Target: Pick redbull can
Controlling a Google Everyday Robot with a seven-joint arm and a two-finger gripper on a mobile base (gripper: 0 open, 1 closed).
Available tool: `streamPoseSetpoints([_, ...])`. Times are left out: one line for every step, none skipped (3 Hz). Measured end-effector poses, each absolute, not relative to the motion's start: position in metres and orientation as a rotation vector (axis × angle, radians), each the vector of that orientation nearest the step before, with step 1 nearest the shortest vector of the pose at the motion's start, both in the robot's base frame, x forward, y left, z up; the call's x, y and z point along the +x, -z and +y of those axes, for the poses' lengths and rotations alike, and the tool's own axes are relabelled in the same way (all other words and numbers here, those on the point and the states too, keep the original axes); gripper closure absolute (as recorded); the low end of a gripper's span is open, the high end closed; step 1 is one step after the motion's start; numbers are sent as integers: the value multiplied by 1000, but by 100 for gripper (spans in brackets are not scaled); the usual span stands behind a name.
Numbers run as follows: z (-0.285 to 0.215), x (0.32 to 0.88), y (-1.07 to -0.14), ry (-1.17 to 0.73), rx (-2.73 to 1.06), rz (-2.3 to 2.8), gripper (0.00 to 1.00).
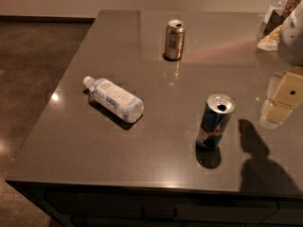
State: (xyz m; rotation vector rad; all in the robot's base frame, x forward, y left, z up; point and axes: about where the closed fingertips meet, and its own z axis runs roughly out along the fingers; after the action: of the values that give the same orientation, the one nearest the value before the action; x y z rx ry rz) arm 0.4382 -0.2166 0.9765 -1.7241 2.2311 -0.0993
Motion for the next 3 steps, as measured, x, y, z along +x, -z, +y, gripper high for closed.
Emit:
streamPoseSetpoints([-217,438,-977,99,-1724,2231,0])
streamPoseSetpoints([-210,436,-973,47,-1735,2204,0])
streamPoseSetpoints([-192,430,-958,-76,-1766,2143,0])
